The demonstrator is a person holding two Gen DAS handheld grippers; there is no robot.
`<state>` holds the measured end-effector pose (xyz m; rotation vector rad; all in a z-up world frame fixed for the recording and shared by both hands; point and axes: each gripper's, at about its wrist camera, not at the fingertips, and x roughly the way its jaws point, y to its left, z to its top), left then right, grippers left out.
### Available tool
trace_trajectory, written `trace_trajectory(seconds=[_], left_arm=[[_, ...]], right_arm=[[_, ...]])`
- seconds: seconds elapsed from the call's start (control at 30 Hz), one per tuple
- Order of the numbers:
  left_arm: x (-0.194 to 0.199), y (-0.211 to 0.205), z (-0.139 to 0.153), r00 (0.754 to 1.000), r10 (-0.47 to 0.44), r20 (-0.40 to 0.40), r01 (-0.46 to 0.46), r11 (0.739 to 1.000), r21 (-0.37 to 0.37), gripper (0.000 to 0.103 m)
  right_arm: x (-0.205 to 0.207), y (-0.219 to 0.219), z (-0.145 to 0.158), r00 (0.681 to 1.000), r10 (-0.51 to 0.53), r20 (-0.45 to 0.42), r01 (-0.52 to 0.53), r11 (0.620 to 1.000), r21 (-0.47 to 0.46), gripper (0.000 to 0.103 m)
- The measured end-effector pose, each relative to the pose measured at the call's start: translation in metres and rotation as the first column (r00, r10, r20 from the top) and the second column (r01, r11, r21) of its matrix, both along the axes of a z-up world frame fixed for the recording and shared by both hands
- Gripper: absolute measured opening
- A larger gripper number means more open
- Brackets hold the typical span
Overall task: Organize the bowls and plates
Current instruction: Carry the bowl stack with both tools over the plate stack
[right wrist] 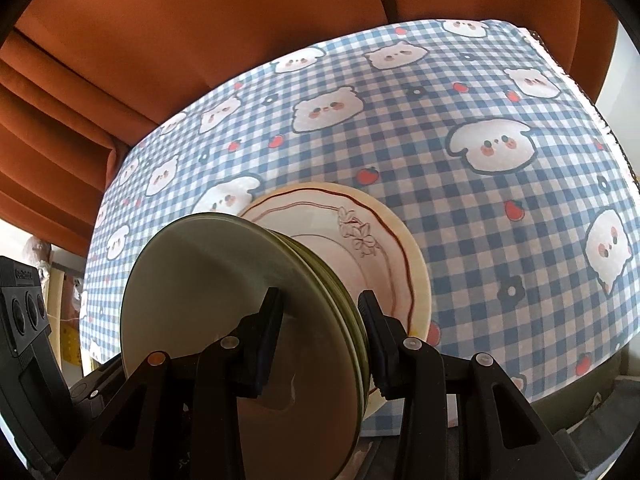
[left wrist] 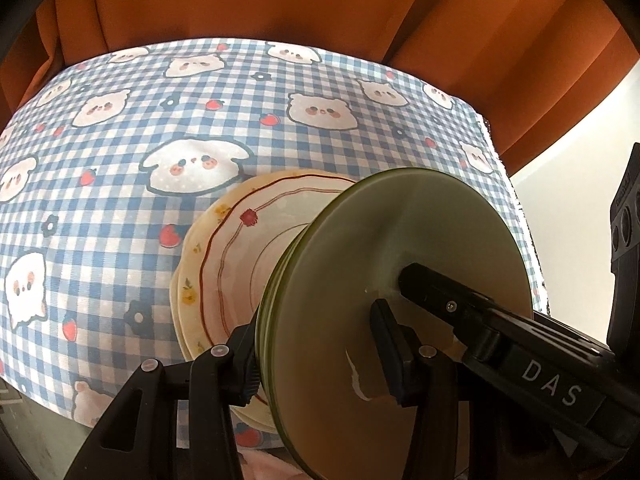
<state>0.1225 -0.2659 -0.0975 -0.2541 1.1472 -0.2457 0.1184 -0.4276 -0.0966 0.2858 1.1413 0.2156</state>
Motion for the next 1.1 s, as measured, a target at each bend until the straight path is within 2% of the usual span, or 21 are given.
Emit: trace_trajectory(seconds=[0.23,0.7,0.8,0.93,1.0,1.03,1.1], left_arm=[[0.013,0.007,-0.013,0.997,0.018,-0.070,-0.019,1.000,-0.011,0.048],[0.025,-0.005,-0.010,0.998,0.007,-0.059,-0.004,0.998,0.059,0.048],[0.023,-0.007,-0.009,0.998,0.020,-0.056,-0.016,0.997,0.071,0.049],[0.018,-0.004,-0.012,0.996,0.063,-0.065,-0.060,0.997,0.051,0.050],[0.013,-0.003,-0.010,0.996,0.079,-0.050,-0.075,0.994,0.080,0.050],[0.011,-0.007,-0.007,0.996,0.081,-0.025,-0.077,0.989,0.130,0.050],[0.007,-0.011,-0.002,0.997,0.076,0.007,-0.076,0.981,0.180,0.051]], right_arm=[[0.015,0.005,-0.011,0.999,0.018,-0.051,-0.019,1.000,-0.007,0.043],[0.032,-0.001,-0.016,0.998,0.027,-0.064,-0.026,1.000,0.016,0.041],[0.031,-0.005,-0.018,0.997,0.037,-0.061,-0.035,0.999,0.030,0.041],[0.029,-0.004,-0.017,0.996,0.078,-0.036,-0.077,0.997,0.032,0.041],[0.027,-0.001,-0.015,0.995,0.099,-0.017,-0.099,0.995,0.020,0.041],[0.026,0.001,-0.014,0.994,0.111,-0.005,-0.111,0.994,0.009,0.041],[0.024,0.003,-0.014,0.992,0.126,0.009,-0.126,0.992,-0.014,0.041]])
